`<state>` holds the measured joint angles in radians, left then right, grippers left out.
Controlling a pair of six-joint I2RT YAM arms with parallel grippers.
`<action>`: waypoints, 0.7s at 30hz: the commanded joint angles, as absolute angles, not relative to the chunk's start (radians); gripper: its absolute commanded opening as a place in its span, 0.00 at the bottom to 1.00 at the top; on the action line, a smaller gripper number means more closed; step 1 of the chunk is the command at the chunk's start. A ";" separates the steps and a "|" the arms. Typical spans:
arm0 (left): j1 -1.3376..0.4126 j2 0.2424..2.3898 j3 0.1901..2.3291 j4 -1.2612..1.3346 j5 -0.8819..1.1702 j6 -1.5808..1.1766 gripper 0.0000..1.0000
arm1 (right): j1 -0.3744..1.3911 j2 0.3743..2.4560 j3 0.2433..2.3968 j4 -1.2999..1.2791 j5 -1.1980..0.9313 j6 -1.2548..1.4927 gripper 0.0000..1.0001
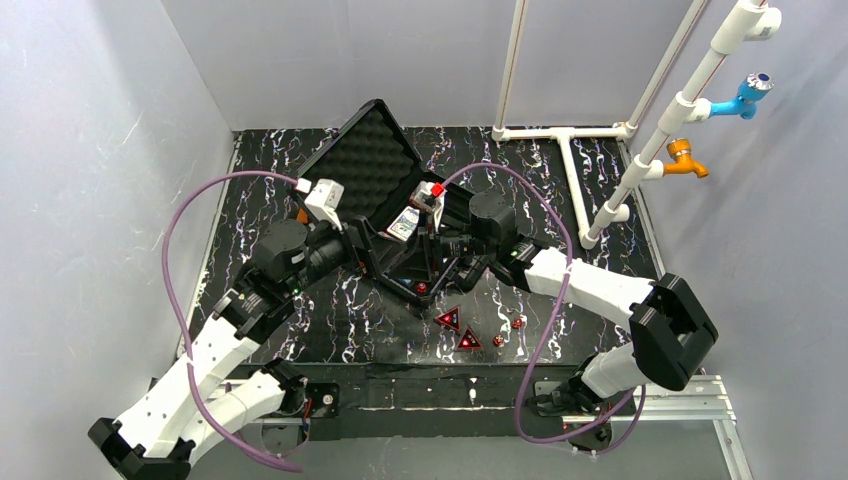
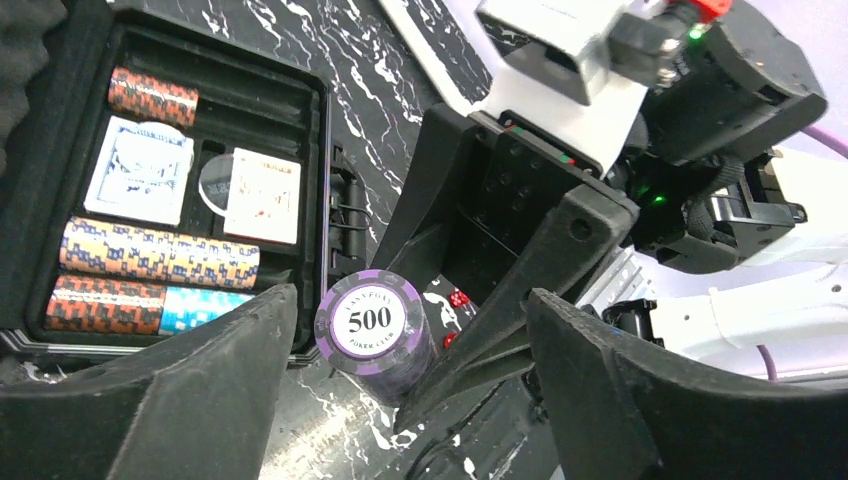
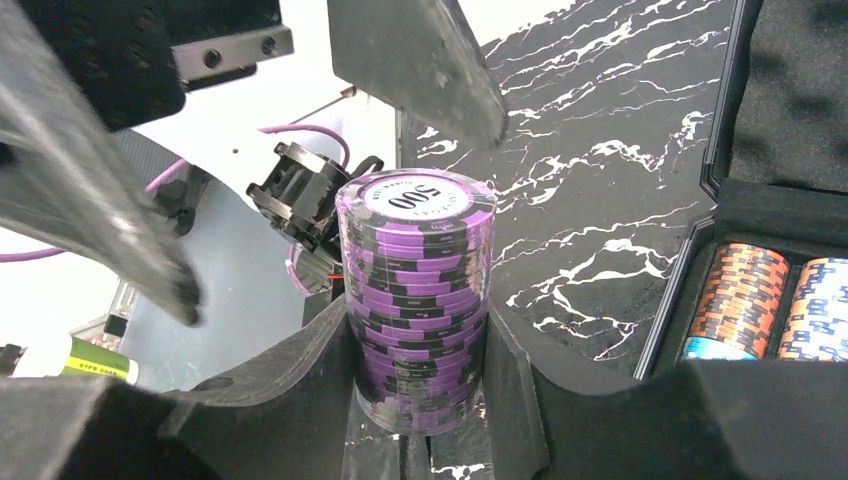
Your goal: Pack up texas hold em set
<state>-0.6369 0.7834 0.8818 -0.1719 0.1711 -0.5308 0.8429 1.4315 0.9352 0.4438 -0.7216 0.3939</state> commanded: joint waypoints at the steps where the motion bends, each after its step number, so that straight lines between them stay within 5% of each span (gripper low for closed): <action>1: -0.632 0.727 0.900 -0.174 0.147 -0.477 0.88 | 0.848 1.385 0.987 0.483 -0.734 0.347 0.01; 5: -0.632 0.691 0.900 -0.209 0.117 -0.438 0.98 | 0.848 1.378 1.001 0.416 -0.721 0.303 0.01; 21: -0.632 0.683 1.013 -0.500 -0.312 -0.173 0.98 | 0.848 1.295 1.123 -0.037 -0.480 -0.024 0.01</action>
<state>-0.6369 0.6548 0.9371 -0.3950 -0.1246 -0.2657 0.8455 1.3640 1.0275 0.0250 -0.5835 0.0811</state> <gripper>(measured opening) 0.983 0.523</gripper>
